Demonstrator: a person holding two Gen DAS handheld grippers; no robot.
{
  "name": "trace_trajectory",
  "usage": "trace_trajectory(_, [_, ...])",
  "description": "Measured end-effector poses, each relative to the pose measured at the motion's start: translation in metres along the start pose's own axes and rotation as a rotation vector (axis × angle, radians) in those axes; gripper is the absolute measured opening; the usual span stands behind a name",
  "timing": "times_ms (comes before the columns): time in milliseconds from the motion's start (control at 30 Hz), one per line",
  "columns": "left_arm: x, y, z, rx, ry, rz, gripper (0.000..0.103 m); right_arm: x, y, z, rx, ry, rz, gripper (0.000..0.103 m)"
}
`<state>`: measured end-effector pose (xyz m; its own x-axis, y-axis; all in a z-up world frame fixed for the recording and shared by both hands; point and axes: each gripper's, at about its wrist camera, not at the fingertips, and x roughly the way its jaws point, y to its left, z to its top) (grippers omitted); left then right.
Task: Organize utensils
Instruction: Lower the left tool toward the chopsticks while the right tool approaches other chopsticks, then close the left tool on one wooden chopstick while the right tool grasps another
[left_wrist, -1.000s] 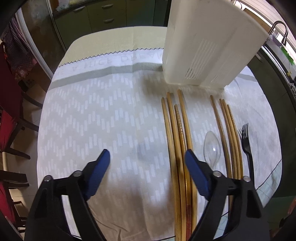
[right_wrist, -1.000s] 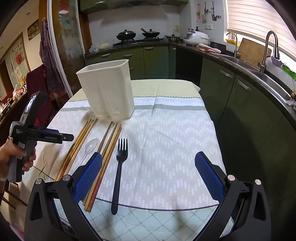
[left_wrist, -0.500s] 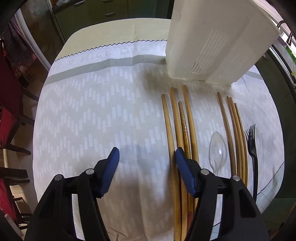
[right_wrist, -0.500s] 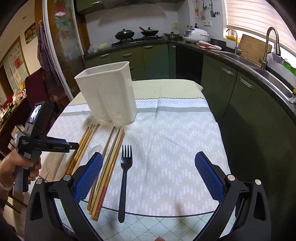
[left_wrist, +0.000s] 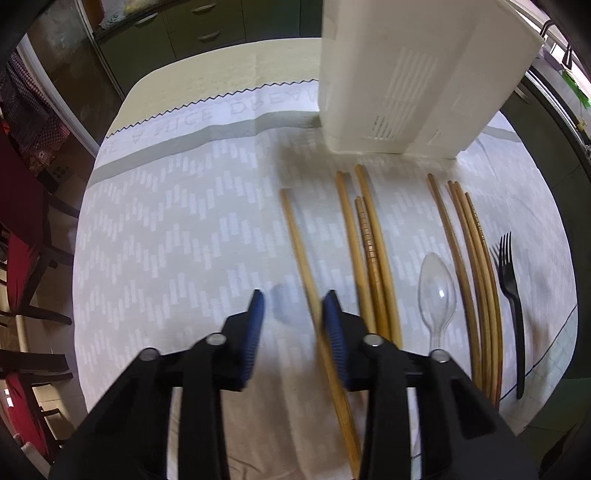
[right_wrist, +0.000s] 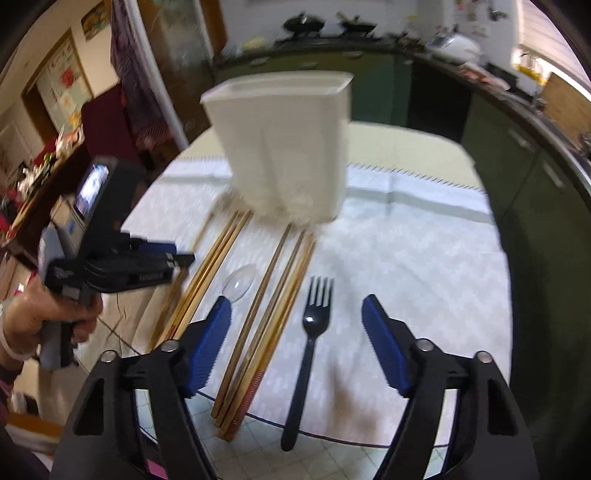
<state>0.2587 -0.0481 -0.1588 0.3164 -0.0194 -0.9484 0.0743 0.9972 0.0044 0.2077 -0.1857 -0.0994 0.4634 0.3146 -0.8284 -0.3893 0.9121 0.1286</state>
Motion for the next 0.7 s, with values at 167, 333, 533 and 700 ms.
trace_trajectory(167, [-0.001,0.004,-0.001,0.015,-0.008,0.006,0.031,0.033,-0.007,0.024,0.029,0.093,0.008,0.059])
trace_trajectory(333, [0.001,0.005,0.004,0.053,-0.005,-0.002,0.03,0.057,-0.014,0.037,0.032,0.147,-0.046,0.046])
trace_trajectory(533, [0.0,0.005,0.0,0.075,-0.005,0.011,0.03,0.078,-0.022,0.044,0.036,0.203,-0.081,0.027])
trace_trajectory(700, [-0.002,-0.003,-0.004,0.103,-0.032,0.051,0.029,0.088,-0.026,0.048,0.053,0.239,-0.069,0.027])
